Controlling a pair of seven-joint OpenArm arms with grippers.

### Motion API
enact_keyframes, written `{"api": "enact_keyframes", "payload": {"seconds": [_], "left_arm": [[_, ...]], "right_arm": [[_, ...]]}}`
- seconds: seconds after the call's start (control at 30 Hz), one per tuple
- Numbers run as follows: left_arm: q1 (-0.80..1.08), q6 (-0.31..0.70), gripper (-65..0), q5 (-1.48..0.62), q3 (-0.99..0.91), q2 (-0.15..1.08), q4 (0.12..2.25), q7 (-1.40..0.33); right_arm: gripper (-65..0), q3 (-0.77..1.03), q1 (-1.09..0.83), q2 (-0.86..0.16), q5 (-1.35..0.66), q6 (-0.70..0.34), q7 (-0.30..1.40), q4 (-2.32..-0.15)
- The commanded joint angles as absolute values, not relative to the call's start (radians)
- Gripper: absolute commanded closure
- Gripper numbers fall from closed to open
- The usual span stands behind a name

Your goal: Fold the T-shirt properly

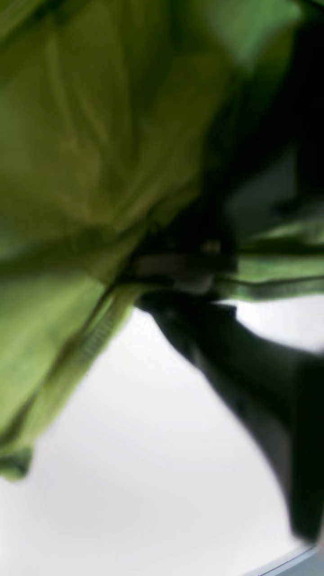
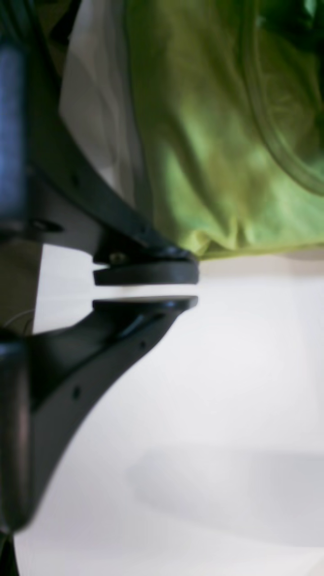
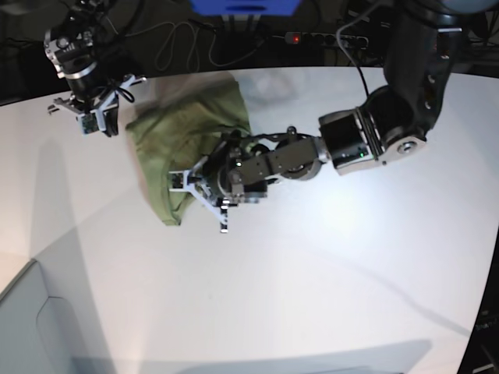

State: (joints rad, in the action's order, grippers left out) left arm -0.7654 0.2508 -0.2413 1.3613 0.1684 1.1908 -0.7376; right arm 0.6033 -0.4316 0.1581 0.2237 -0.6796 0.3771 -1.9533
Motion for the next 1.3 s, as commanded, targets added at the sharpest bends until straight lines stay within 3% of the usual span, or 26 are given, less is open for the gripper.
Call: {"api": "enact_keyframes", "payload": {"seconds": [0.0, 0.07, 0.13, 0.53, 0.9, 1.1, 1.27], "left_arm": [[-0.780, 0.259, -20.5, -0.216, 1.333, 0.176, 1.190, -0.766], [-0.774, 0.263, -28.7, -0.180, 1.270, 0.176, 1.207, -0.760], [-0.759, 0.265, -31.6, -0.170, 1.210, 0.185, 1.247, -0.760], [-0.533, 0.259, -32.1, -0.166, 0.607, 0.231, 1.555, -0.769], [0.005, 0.268, -32.2, -0.180, -0.236, 0.280, 1.893, -0.763], [0.234, 0.269, -32.0, -0.404, -0.638, 0.260, 1.896, -0.769], [0.363, 0.269, -31.8, -0.582, -0.782, 0.263, 1.839, -0.769]], "right_arm": [[-1.1, 0.604, -0.443, 0.156, 0.205, -0.698, 0.355, -1.972], [-1.1, 0.602, -0.453, 0.157, 0.205, -0.698, 0.355, -1.972], [-1.1, 0.602, -0.460, 0.157, 0.205, -0.698, 0.355, -1.972], [-1.3, 0.602, -0.467, 0.157, 0.205, -0.698, 0.355, -1.971], [-0.9, 0.608, -0.363, 0.147, 0.208, -0.698, 0.355, -1.908], [-0.7, 0.608, -0.303, 0.091, 0.208, -0.698, 0.355, -1.840], [-0.2, 0.608, -0.254, 0.068, 0.208, -0.698, 0.355, -1.762]]}}
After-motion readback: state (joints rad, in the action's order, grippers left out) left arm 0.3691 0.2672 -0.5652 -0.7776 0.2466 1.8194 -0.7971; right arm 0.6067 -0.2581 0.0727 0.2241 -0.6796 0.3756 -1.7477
